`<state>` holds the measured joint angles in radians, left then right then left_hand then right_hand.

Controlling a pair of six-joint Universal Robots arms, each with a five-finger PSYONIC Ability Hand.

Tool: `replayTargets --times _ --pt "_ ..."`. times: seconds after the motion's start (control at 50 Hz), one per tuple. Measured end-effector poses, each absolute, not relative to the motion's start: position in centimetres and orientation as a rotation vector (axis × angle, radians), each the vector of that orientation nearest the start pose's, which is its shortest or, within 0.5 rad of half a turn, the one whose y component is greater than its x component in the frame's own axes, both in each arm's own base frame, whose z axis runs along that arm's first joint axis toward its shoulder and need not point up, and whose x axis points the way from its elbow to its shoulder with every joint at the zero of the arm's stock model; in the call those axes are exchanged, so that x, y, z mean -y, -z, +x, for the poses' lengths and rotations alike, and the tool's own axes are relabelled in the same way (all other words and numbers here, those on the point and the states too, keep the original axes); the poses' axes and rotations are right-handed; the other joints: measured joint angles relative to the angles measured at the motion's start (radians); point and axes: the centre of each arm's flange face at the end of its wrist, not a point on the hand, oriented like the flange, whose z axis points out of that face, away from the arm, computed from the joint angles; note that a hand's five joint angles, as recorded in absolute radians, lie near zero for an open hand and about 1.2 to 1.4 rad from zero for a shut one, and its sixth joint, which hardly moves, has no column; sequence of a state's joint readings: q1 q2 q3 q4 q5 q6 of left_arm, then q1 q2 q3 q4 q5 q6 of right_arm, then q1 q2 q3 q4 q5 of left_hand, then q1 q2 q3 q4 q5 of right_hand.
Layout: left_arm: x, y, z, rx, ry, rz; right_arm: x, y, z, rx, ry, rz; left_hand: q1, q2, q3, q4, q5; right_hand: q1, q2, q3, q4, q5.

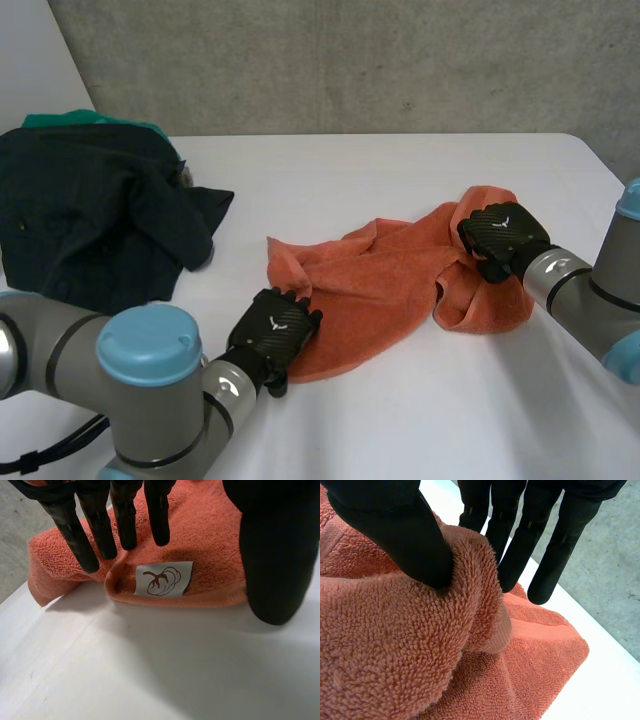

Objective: Fold the laundry.

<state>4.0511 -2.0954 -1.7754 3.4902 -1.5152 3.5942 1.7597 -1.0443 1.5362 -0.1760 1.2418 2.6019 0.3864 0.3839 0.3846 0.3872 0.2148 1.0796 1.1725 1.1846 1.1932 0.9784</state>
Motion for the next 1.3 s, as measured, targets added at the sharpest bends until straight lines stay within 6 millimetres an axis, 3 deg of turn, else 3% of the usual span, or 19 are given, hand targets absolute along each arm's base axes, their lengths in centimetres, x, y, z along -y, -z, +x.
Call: replayTargets --times 0.38,0.5,0.58,0.68,0.74,0.82,0.94,1.02,1.1,1.12,1.14,1.16,1.18,1.3 --pt "20.2 -10.4 -34.1 -2.235 1.961 1.505 32.8 -14.9 22.4 -2.2 1.824 -1.157 0.129 0.128 0.126 0.126 0.068 0.0 0.0 0.0 0.0 0.0" --pt "20.7 -10.9 -35.2 -2.208 2.005 1.508 32.7 -14.9 22.5 -2.199 1.824 -1.158 0.341 0.328 0.327 0.318 0.302 0.0 0.0 0.0 0.0 0.0" --pt "21.3 -11.2 -35.8 -2.192 2.035 1.501 32.6 -15.0 22.5 -2.199 1.828 -1.155 0.767 0.743 0.738 0.734 0.719 0.0 0.0 0.0 0.0 0.0" --pt "22.0 -11.6 -36.2 -2.194 2.053 1.482 32.7 -15.7 22.4 -2.193 1.849 -1.14 0.781 0.807 0.802 0.808 0.772 0.0 0.0 0.0 0.002 0.0" --pt "22.3 -12.8 -35.9 -2.213 2.067 1.45 32.7 -16.8 22.3 -2.183 1.873 -1.122 0.781 0.807 0.802 0.808 0.772 0.0 0.0 0.004 0.003 0.0" --pt "22.7 -16.3 -34.5 -2.246 2.117 1.356 32.5 -19.4 21.8 -2.177 1.904 -1.102 0.781 0.807 0.802 0.811 0.772 0.0 0.0 0.005 0.005 0.0" --pt "23.0 -22.5 -30.6 -2.293 2.224 1.176 31.6 -23.9 20.3 -2.221 1.895 -1.143 0.781 0.808 0.803 0.812 0.772 0.0 0.0 0.005 0.005 0.0" --pt "22.5 -23.8 -28.7 -2.351 2.223 1.169 30.8 -25.2 19.8 -2.256 1.815 -1.228 0.781 0.808 0.803 0.812 0.772 0.0 0.0 0.005 0.005 0.0" --pt "21.9 -23.1 -28.0 -2.414 2.176 1.213 30.4 -25.3 19.8 -2.266 1.753 -1.277 0.743 0.77 0.766 0.772 0.743 0.0 0.0 0.005 0.005 0.0" --pt "21.6 -21.8 -28.0 -2.457 2.124 1.249 30.3 -24.5 20.1 -2.273 1.699 -1.28 0.469 0.503 0.523 0.523 0.512 0.0 0.0 0.005 0.005 0.0" --pt "21.5 -21.3 -28.1 -2.47 2.107 1.262 30.4 -24.1 20.2 -2.275 1.686 -1.273 0.469 0.503 0.523 0.523 0.512 0.0 0.0 0.006 0.005 0.0" --pt "21.3 -20.4 -28.2 -2.493 2.072 1.288 30.5 -23.5 20.3 -2.278 1.668 -1.26 0.17 0.232 0.251 0.244 0.24 0.0 0.0 0.006 0.005 0.0" --pt "20.8 -19.1 -28.5 -2.521 2.026 1.325 30.6 -22.6 20.5 -2.285 1.643 -1.235 0.073 0.128 0.132 0.123 0.12 0.0 0.0 0.006 0.005 0.0" --pt "18.3 -15.0 -30.5 -2.548 1.926 1.463 31.1 -19.7 21.0 -2.298 1.615 -1.145 0.068 0.084 0.088 0.071 0.064 0.0 0.0 0.006 0.005 0.0"
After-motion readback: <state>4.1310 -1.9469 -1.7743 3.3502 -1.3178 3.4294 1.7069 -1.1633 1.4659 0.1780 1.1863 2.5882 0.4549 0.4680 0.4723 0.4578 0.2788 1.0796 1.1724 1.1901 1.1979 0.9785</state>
